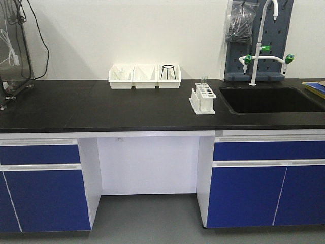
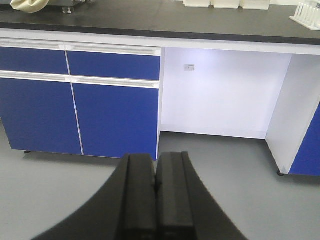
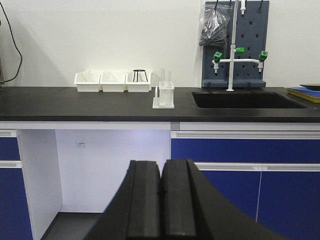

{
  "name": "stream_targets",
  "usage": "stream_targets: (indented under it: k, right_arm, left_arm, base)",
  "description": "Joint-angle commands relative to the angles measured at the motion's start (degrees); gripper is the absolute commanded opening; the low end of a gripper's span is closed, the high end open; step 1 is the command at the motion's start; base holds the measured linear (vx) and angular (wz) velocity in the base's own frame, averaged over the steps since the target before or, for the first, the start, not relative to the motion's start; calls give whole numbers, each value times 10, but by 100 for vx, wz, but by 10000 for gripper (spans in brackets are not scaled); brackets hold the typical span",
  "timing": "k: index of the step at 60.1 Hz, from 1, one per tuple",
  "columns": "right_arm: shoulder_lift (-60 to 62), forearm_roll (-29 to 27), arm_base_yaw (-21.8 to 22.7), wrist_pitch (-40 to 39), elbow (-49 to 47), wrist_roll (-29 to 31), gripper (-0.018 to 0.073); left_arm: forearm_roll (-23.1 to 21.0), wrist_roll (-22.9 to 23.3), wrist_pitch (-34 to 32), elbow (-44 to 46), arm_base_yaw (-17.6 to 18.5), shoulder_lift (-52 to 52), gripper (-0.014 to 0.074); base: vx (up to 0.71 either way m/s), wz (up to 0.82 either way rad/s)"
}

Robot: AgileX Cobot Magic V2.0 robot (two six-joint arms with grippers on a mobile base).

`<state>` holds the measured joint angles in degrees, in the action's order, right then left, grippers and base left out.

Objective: Flip and reinsert test tube from rack
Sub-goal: 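Drive the base toward the white test-tube rack on the bench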

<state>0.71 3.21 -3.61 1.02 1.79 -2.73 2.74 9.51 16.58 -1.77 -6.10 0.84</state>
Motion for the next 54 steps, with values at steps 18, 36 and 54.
stream_targets:
  k: [18,36,54]
  right_arm:
    - [5,2,2,-51,0,1,-8]
    - [5,2,2,-51,0,1,-8]
    - [5,2,2,-51,0,1,-8]
  left_arm:
    - [-2,0,-50,-1,4,2,-6]
    - [-2,0,-50,-1,4,2,-6]
    - [-2,0,-50,-1,4,2,-6]
  base:
    - [0,0]
    - [1,1]
    - [11,4]
